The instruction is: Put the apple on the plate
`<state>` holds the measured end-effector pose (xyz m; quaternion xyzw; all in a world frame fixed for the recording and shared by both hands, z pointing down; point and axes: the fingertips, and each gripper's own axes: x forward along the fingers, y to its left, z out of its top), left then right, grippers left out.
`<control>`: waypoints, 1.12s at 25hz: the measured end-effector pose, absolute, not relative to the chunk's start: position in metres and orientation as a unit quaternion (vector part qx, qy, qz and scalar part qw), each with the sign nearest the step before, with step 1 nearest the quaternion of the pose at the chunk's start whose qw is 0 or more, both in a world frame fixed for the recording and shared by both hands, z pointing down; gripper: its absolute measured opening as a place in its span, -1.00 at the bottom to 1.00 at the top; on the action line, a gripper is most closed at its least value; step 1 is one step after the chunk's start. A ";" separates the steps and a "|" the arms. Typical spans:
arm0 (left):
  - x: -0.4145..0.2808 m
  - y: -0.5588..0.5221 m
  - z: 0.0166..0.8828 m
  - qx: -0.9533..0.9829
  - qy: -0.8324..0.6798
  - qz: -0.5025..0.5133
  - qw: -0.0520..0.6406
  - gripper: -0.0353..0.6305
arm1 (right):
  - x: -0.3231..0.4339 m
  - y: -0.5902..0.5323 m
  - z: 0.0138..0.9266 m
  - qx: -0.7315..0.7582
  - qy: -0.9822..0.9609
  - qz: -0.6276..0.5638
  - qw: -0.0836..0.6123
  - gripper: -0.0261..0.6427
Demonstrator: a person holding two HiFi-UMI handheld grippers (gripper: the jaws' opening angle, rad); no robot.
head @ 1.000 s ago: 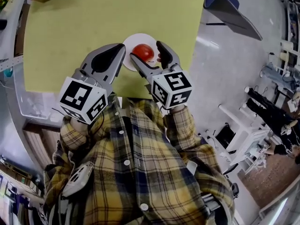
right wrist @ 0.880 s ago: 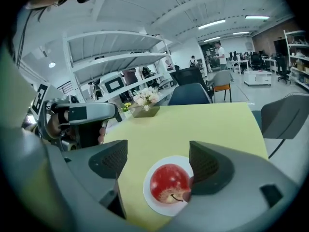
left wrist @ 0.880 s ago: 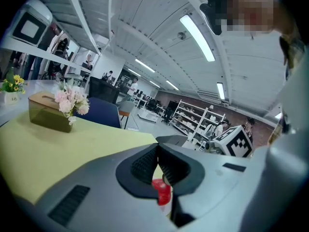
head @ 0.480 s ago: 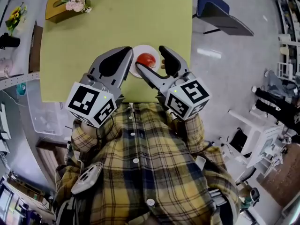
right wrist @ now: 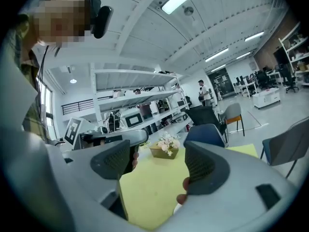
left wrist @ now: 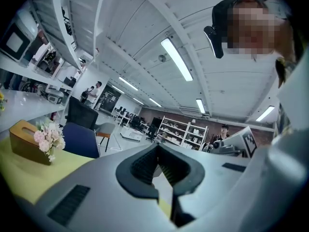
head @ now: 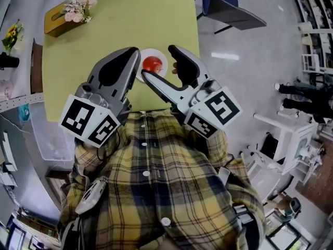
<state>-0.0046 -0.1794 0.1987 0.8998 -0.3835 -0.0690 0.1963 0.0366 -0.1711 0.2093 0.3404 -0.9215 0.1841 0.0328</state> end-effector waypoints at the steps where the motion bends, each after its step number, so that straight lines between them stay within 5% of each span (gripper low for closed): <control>1: -0.004 -0.177 0.197 0.901 -0.381 -0.068 0.194 -0.87 | 0.039 -0.169 0.206 0.346 -0.920 0.180 0.029 0.13; 12: 0.005 -0.164 0.191 0.911 -0.361 -0.066 0.190 -0.87 | 0.054 -0.157 0.189 0.380 -0.910 0.165 0.020 -0.35; 19: 0.001 -0.169 0.197 0.910 -0.360 -0.063 0.194 -0.87 | 0.059 -0.168 0.200 0.406 -0.893 0.191 0.020 -0.84; 28: 0.003 -0.172 0.201 0.911 -0.357 -0.055 0.196 -0.87 | 0.060 -0.173 0.205 0.403 -0.891 0.208 0.020 -0.93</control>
